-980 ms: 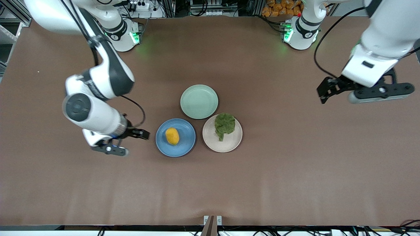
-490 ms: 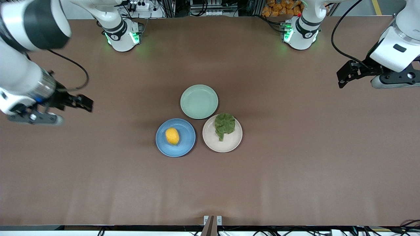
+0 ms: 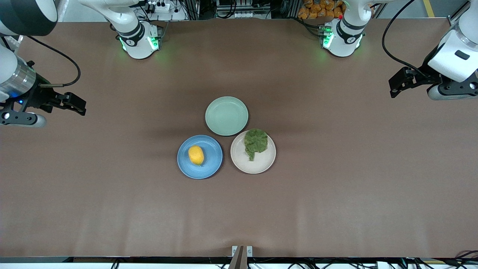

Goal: Place lemon and lettuce in plates

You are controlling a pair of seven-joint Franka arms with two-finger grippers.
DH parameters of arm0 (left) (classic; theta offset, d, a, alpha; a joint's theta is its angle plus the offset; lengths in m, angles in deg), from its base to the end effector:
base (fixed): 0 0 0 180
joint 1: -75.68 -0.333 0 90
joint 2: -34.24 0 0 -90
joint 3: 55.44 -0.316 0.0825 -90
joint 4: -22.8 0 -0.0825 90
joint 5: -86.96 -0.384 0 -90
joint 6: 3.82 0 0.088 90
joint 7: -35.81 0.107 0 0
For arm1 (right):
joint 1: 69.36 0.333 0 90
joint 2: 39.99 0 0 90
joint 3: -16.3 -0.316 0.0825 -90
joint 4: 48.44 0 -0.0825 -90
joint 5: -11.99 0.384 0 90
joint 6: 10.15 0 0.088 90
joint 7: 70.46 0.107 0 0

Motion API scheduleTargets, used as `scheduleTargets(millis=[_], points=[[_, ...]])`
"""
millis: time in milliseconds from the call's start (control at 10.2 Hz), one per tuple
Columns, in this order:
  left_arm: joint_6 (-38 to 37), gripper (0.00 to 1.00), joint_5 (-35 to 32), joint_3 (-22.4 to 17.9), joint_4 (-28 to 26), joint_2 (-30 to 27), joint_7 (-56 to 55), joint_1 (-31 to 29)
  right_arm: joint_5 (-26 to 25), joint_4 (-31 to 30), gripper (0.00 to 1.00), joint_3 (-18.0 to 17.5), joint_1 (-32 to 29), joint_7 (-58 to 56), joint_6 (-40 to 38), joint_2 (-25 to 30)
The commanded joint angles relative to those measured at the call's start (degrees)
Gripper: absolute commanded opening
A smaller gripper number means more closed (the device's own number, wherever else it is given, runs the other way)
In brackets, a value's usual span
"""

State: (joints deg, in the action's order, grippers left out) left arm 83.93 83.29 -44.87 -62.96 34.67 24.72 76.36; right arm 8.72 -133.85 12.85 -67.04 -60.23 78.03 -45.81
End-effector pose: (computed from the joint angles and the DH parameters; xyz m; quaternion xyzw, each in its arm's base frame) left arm 0.5442 -0.1006 0.6519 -0.9994 -0.0003 -0.0195 0.0280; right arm 0.5798 0.0505 0.6020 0.9986 -0.0391 -0.0227 0.0289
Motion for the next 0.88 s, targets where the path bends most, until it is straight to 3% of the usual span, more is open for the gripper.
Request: scheduleTargets(millis=[0,784], points=[[-0.38,1.0,1.03,-0.65,-0.99,-1.13,0.54,0.55,2.82,-1.6,1.0,1.6,0.14,-2.57,0.59,1.26],[-2.23,1.0,1.64,-0.82,-1.51,-0.95,5.09,0.03,2.91,-1.6,1.0,1.69,0.58,-2.58,0.06,1.17]])
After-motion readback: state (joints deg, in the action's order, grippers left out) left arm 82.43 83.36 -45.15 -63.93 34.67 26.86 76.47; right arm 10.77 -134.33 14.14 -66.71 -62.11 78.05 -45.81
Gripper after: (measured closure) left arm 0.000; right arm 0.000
